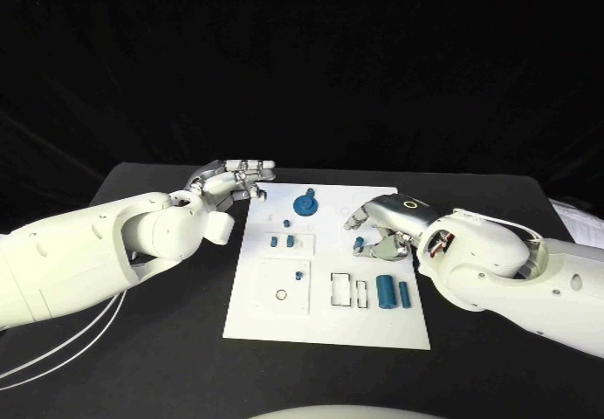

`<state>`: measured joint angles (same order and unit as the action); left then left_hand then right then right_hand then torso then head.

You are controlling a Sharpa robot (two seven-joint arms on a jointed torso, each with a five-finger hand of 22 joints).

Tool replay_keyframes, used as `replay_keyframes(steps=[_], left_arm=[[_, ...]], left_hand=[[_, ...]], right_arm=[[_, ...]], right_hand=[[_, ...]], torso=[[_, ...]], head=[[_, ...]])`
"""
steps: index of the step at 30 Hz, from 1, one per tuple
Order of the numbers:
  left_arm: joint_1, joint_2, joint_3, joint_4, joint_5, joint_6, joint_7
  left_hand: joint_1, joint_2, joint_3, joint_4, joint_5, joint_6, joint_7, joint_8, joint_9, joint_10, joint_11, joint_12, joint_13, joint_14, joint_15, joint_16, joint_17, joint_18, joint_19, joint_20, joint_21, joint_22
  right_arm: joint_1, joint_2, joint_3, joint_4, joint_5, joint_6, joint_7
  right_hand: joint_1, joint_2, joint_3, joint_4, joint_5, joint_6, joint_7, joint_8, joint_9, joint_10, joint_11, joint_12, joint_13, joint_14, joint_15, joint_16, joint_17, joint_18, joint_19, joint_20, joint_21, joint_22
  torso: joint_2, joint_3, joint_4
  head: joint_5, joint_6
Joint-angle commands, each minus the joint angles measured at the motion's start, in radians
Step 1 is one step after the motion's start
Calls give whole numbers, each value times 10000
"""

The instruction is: Assemble the parts on the task board

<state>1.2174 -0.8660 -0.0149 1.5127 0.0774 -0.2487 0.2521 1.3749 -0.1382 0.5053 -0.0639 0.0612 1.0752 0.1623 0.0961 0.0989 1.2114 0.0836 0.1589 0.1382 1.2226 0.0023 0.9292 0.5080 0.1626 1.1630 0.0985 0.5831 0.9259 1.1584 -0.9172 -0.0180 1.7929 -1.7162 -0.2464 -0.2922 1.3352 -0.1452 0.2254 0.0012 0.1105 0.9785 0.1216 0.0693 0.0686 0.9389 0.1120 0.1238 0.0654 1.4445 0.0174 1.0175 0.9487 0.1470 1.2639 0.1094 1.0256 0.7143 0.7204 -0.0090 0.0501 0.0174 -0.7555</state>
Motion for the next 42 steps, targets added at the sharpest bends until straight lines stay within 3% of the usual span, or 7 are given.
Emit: replay_keyframes(steps=[1,11,20,36,42], left_arm=[[1,29,5,17,-72,235,22],[-4,46,3,3,-77,262,18],[-6,47,3,13,-83,274,18],[-7,44,3,17,-85,304,4],[-7,39,3,16,-85,306,-6]], left_hand=[[-24,72,-59,2,39,-44,-3,-40,-12,-37,6,28,13,-55,-14,-66,-9,195,-59,22,-63,-14],[-24,72,-59,2,39,-44,-3,-40,-12,-37,6,28,13,-55,-14,-66,-9,195,-59,22,-63,-14],[-24,72,-59,2,39,-44,-3,-40,-12,-37,6,28,13,-55,-14,-66,-9,195,-59,22,-63,-14],[-16,84,-69,-7,39,-42,-4,-33,-15,-47,6,45,18,-65,-11,-70,-19,195,-62,26,-78,-22],[-16,84,-69,-7,39,-42,-4,-33,-15,-47,6,45,18,-65,-11,-70,-19,195,-62,26,-78,-22]], right_arm=[[38,-80,-2,-103,-102,770,-265],[67,32,-7,-397,-310,1096,-274],[44,336,-24,-666,-337,1362,-231],[-77,742,-46,-1177,-578,1543,-243],[-102,751,-49,-1199,-681,896,-235]], right_hand=[[204,110,-159,7,48,-11,-78,-45,5,-119,-5,113,11,-40,10,-52,-36,73,-69,14,-59,-31],[554,484,-302,-53,-4,232,-76,-12,32,143,-98,539,35,79,-55,27,-17,57,69,-46,-29,23],[802,984,129,-95,-510,862,41,103,86,809,-301,899,-15,328,-206,394,306,-31,395,-170,333,510],[750,1040,627,-72,-572,1391,-9,163,117,1421,-402,828,-34,398,-288,511,398,-85,580,-251,570,807],[875,1206,1028,-140,-621,1771,-58,301,179,1955,-511,866,7,516,-391,962,870,-218,891,-319,1124,1609]], torso=[[11,6,6],[13,4,31],[10,2,28],[11,3,20],[6,5,15]], head=[[-28,29],[-48,36],[-35,12],[-29,-55],[-17,-74]])
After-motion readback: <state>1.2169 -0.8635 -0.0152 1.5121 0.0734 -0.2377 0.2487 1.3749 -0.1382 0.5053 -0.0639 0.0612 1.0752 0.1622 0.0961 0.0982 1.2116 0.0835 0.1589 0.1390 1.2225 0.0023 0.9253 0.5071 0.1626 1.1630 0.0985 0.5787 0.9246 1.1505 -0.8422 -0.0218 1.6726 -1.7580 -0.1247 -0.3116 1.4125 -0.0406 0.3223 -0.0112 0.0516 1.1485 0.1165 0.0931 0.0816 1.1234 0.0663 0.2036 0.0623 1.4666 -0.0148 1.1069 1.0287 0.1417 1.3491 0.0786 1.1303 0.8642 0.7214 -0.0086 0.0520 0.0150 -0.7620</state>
